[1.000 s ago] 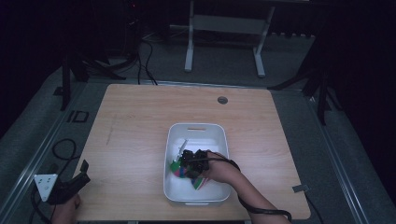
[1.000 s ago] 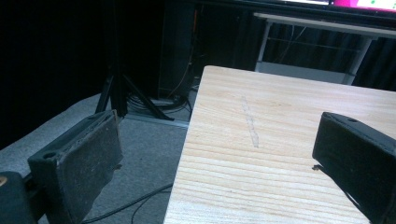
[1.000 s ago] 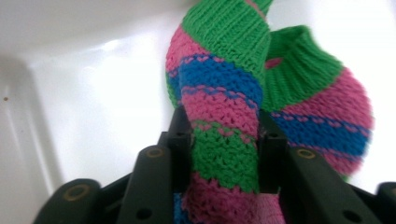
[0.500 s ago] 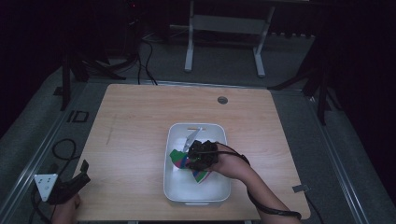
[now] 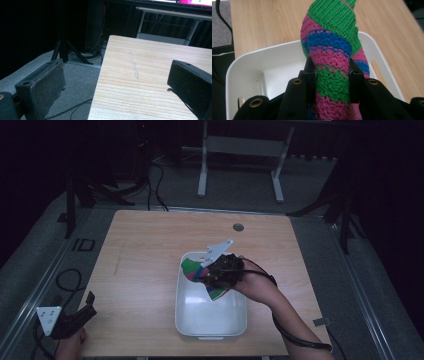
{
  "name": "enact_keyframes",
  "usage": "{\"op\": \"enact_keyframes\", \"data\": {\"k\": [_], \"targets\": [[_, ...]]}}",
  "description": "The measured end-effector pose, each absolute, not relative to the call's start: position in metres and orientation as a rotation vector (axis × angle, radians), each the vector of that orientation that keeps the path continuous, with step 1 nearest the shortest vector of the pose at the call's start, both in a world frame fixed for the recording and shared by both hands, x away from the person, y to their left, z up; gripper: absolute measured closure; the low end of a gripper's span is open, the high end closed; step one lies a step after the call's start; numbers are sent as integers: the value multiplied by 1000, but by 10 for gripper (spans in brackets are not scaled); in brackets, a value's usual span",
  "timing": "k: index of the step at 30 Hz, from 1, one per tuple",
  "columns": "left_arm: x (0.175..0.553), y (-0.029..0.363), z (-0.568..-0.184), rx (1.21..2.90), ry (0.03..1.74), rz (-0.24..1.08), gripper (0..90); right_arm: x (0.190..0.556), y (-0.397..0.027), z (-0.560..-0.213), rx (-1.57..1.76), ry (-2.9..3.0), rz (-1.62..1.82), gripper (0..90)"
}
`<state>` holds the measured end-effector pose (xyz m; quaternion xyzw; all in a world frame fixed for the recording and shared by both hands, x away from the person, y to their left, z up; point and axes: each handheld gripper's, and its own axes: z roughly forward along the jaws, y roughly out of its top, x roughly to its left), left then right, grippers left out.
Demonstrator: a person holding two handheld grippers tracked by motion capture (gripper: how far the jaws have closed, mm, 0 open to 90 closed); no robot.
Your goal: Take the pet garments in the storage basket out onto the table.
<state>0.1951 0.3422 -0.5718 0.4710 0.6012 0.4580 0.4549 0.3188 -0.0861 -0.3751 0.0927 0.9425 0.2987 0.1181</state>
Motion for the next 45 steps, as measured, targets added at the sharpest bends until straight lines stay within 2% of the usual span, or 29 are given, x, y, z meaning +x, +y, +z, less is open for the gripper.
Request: {"op": "enact_keyframes", "data": {"k": [7, 19, 25, 37, 45], "targets": [[195, 342, -572, 1160, 1482, 1131, 18, 324, -109, -355, 307, 2694, 860, 685], [195, 341, -572, 1162, 1481, 1138, 18, 337, -168, -348, 469, 2619, 864, 685], [195, 341, -572, 1164, 1483, 1139, 18, 340, -207, -348, 569, 2572, 861, 685], [195, 341, -572, 1164, 1485, 1140, 18, 343, -257, -353, 722, 2509, 841, 684], [195, 341, -572, 1162, 1485, 1141, 18, 342, -268, -361, 752, 2505, 824, 684]]}}
